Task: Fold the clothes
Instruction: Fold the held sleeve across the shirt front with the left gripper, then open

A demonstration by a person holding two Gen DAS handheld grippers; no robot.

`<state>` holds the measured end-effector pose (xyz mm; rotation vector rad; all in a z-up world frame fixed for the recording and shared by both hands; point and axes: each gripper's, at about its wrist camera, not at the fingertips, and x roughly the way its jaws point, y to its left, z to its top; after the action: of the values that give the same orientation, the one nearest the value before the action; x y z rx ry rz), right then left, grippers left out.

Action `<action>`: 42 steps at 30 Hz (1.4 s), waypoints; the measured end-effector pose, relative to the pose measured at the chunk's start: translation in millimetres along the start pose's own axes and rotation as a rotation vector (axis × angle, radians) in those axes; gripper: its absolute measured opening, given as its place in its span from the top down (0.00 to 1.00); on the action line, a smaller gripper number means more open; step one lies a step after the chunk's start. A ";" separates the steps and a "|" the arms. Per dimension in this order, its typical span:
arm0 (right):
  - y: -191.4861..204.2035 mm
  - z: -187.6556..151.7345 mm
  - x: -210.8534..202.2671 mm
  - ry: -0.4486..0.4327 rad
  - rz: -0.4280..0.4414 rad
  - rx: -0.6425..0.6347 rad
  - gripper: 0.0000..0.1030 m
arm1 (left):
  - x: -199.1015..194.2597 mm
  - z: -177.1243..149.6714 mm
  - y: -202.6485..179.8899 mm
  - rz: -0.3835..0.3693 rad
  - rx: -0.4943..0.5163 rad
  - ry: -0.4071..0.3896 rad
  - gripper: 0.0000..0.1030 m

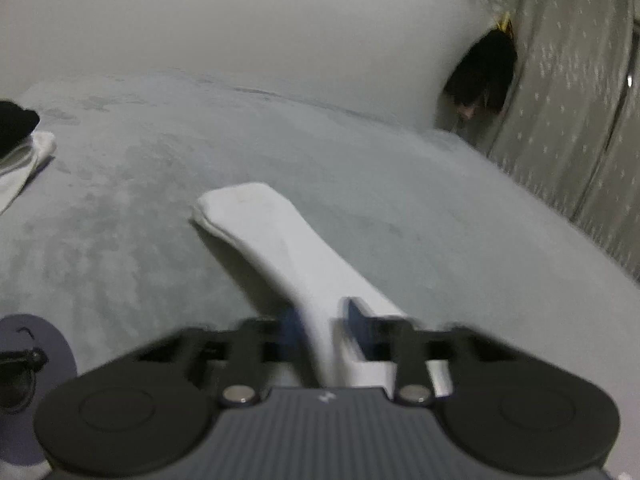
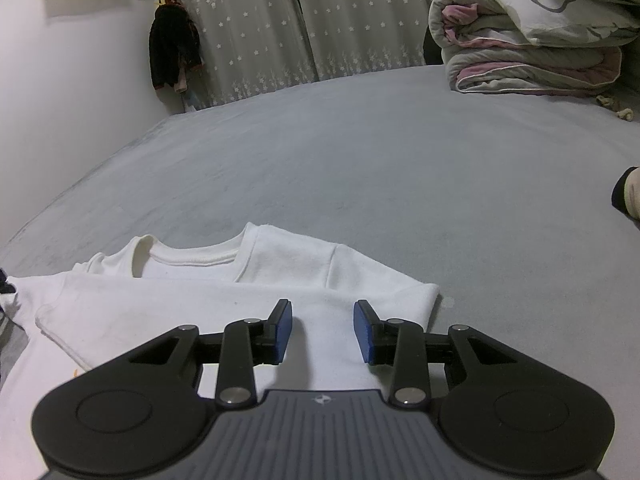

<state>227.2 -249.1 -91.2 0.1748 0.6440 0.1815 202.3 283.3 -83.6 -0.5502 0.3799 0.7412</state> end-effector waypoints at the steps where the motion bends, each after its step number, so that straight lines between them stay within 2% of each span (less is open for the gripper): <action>1: -0.4 -0.1 -0.2 -0.001 0.001 0.002 0.67 | -3.2 1.0 1.3 -0.019 -0.029 -0.013 0.93; 4: -1.8 0.1 -0.6 -0.004 0.000 0.013 0.67 | -18.7 3.2 -4.4 -0.102 -0.056 -0.038 0.93; 10: -2.7 1.1 -1.1 -0.009 -0.006 0.025 0.67 | -69.1 2.1 -39.3 -0.326 0.009 -0.108 0.93; 14: -4.1 1.6 -1.9 -0.011 -0.005 0.042 0.66 | -99.5 -4.7 -66.3 -0.476 0.046 -0.118 0.93; 19: -8.1 2.3 -3.4 -0.016 0.000 0.071 0.66 | -133.3 -26.9 -104.3 -0.614 0.170 -0.104 0.93; 24: -10.1 3.1 -4.4 -0.018 -0.001 0.088 0.66 | -167.0 -65.2 -140.8 -0.725 0.327 -0.062 0.93; 27: -10.2 3.3 -4.3 -0.018 -0.002 0.091 0.66 | -181.5 -94.6 -158.7 -0.779 0.413 -0.017 0.93; 31: -9.9 3.1 -4.3 -0.017 -0.002 0.090 0.65 | -188.5 -135.4 -175.6 -0.837 0.508 0.083 0.93; 36: -9.7 2.8 -3.5 -0.016 0.001 0.093 0.64 | -178.0 -182.0 -181.9 -0.842 0.608 0.206 0.92; 38: -9.0 2.4 -3.6 -0.015 0.002 0.092 0.63 | -168.4 -187.0 -181.4 -0.827 0.599 0.259 0.90; 40: -8.1 2.5 -3.5 -0.014 0.005 0.089 0.61 | -156.2 -184.0 -178.0 -0.814 0.545 0.325 0.86; 42: -7.2 3.1 -3.0 -0.013 0.004 0.082 0.60 | -147.7 -181.0 -171.4 -0.818 0.474 0.389 0.77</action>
<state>227.6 -257.1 -88.7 0.2557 0.6388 0.1582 201.2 -6.2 -95.2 -0.3450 0.6133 -0.2539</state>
